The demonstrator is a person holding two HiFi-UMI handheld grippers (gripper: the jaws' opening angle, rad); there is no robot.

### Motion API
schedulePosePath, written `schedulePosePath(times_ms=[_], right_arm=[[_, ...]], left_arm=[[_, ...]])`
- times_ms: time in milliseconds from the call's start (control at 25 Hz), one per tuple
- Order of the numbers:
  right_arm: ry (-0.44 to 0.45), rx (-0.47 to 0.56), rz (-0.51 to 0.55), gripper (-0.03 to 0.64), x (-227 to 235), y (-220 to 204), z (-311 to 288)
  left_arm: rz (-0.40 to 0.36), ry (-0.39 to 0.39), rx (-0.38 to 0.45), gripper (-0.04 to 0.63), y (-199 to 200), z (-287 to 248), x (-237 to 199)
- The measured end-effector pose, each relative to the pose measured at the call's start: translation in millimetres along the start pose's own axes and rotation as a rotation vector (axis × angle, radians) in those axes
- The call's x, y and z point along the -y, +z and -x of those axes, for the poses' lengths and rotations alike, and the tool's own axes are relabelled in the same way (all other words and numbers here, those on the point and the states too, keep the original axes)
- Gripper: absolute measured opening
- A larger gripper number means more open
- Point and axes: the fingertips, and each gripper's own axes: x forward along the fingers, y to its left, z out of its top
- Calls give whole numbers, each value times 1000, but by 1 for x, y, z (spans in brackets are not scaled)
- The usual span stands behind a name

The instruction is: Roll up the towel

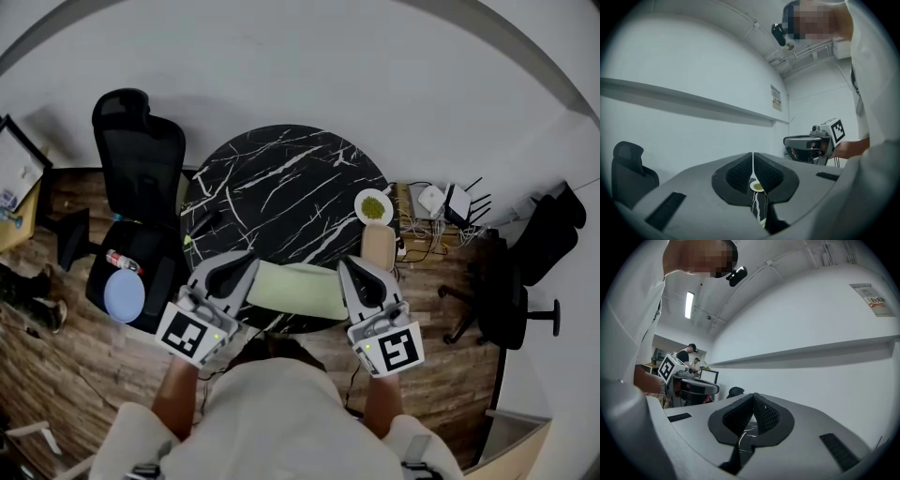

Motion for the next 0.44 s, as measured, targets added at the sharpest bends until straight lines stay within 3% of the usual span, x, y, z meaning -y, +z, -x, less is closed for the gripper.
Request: schedulePosePath(times_ms=[440], right_arm=[[14,-4,0,-6,-5,2,-3]], left_arm=[[3,6,2,6,-1,0,-6]])
